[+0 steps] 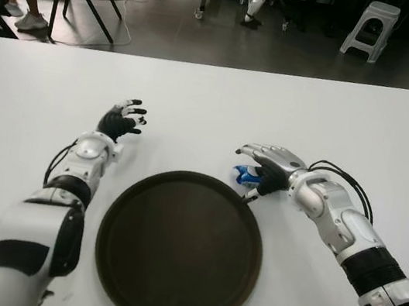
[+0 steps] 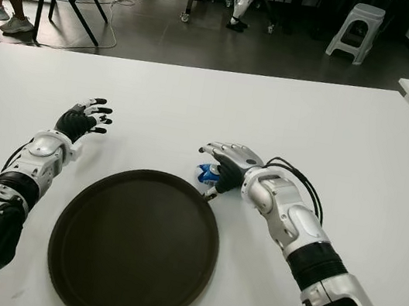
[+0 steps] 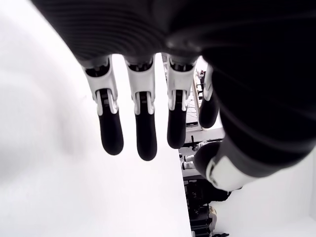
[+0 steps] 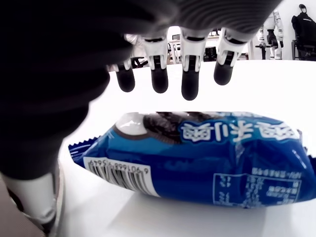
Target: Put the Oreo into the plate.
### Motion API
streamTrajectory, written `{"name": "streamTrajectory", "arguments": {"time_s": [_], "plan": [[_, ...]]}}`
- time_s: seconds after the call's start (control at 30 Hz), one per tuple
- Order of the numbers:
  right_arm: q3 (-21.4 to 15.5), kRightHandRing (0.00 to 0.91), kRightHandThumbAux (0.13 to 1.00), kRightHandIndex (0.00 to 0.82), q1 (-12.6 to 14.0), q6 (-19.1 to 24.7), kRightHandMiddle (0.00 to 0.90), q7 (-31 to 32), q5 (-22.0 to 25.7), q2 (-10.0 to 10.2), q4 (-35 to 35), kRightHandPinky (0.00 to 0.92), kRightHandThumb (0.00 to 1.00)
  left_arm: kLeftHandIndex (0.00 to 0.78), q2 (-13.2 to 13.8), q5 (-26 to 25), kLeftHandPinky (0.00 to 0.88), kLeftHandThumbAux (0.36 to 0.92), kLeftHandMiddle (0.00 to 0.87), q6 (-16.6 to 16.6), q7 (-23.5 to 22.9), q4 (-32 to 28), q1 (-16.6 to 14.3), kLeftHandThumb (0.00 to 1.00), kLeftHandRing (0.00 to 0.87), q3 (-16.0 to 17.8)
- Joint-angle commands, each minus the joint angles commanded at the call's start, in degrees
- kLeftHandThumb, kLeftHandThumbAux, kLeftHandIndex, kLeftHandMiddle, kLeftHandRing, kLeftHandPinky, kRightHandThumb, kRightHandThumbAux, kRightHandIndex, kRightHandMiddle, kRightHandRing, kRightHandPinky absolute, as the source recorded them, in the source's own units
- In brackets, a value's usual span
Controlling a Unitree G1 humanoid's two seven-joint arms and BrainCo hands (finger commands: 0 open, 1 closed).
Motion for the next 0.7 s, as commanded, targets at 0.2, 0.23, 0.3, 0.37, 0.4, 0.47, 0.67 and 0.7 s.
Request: {"name": "streamTrajectory", "arguments": {"time_s": [0.2,0.23,0.3,0.37,0.4,0.47,0.67,0.7], "plan": [[-0.5,0.119,0.671,0.103,-0.2,0.5,0.122,0.0,0.2,-0.4,-0.4,0.090,0.000,0.177,0.1,0.4,0.314,0.699,0.241,0.2,0.1,0.0,-0.1,0.000,0.271,-0.3],[-0.7,0.119,0.671,0.104,-0.2,0.6,0.123,-0.1,0.2,-0.5,-0.5,0.090,0.000,0.177,0.2,0.5,0.315,0.699,0.242,0.2,0.2,0.0,-0.1,0.000,0.272,-0.5],[-0.9,0.125,0.676,0.107,-0.3,0.7,0.128,-0.2,0.2,-0.6,-0.7,0.095,0.000,0.180,0.2,0.7,0.315,0.698,0.242,0.1,0.4,0.0,-0.1,0.000,0.273,-0.7],[-1.0,0.130,0.681,0.111,-0.3,0.8,0.132,-0.3,0.2,-0.7,-0.7,0.099,0.000,0.182,0.2,0.7,0.312,0.706,0.242,0.1,0.5,0.0,-0.1,0.000,0.273,-0.8],[-1.2,0.131,0.682,0.112,-0.3,0.9,0.133,-0.4,0.3,-0.9,-0.9,0.100,0.000,0.182,0.2,0.7,0.311,0.708,0.242,0.1,0.5,0.0,-0.1,0.000,0.273,-0.8],[-1.4,0.132,0.685,0.114,-0.4,1.0,0.135,-0.4,0.3,-1.1,-1.0,0.096,0.000,0.183,0.2,0.7,0.312,0.716,0.243,0.2,0.6,0.0,-0.1,0.000,0.275,-0.8],[-2.0,0.134,0.696,0.108,-1.3,2.4,0.134,0.7,0.1,-1.9,-1.3,0.104,0.000,0.181,0.2,0.5,0.310,0.731,0.243,0.5,0.5,0.0,-0.3,0.000,0.273,-0.8],[-2.1,0.129,0.695,0.105,-1.4,2.9,0.131,0.9,0.0,-2.0,-1.4,0.097,0.000,0.180,0.2,0.4,0.309,0.735,0.241,0.5,0.6,0.0,-0.3,0.000,0.271,-0.7]]}}
